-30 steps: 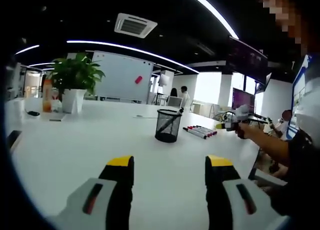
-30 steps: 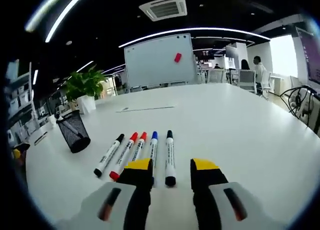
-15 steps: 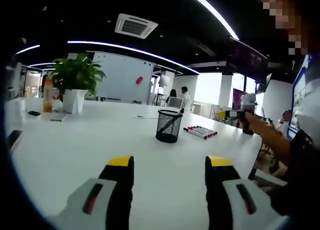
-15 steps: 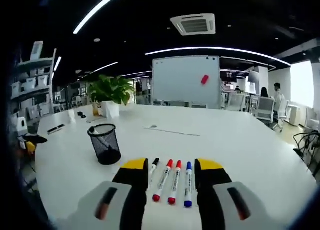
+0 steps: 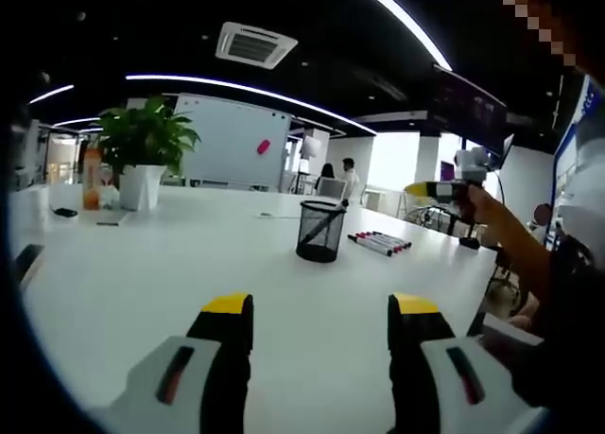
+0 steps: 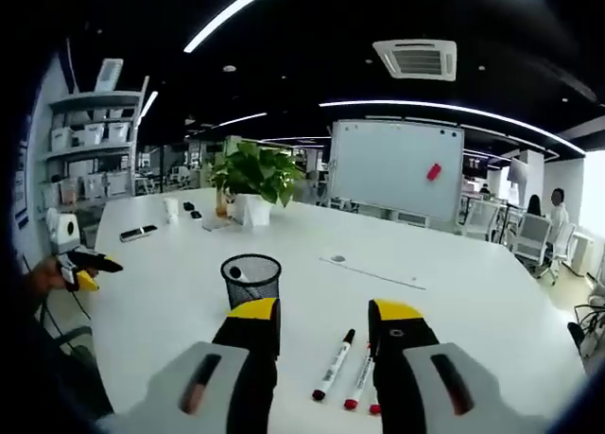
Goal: Pick up the whiteboard markers from the pen holder and place them facing the whiteboard neatly
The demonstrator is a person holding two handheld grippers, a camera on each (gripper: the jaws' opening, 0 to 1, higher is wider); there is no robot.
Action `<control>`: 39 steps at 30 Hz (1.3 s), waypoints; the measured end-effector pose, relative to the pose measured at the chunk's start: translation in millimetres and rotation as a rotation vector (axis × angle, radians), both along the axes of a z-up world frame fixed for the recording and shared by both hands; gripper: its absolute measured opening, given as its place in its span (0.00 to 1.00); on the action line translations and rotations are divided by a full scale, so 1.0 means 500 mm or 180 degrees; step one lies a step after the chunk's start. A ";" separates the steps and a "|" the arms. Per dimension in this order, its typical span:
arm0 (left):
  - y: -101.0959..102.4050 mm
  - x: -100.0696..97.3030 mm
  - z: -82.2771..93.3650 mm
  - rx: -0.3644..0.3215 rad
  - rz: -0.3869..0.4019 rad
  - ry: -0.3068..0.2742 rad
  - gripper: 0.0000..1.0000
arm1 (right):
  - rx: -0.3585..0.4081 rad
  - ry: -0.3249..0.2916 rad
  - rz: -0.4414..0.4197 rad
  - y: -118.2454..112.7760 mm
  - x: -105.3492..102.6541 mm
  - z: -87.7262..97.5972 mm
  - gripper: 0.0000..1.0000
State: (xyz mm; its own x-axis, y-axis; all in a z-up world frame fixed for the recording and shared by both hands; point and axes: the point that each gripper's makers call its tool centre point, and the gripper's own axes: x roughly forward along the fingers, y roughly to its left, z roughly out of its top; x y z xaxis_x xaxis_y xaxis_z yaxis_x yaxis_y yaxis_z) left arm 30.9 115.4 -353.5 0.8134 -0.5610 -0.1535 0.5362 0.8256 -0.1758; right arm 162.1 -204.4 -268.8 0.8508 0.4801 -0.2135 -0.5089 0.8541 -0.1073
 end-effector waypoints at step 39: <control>0.027 0.004 0.010 -0.0079 0.0110 -0.0020 0.59 | -0.0059 0.0111 0.0522 0.179 0.035 0.001 0.36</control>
State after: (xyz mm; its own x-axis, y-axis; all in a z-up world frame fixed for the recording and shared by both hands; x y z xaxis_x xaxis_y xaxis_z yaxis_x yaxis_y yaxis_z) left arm 32.9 128.9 -348.3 0.8333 -0.5361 -0.1349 0.5086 0.8391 -0.1931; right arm 179.6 -115.0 -268.3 0.7534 0.6076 -0.2516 -0.6449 0.7575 -0.1019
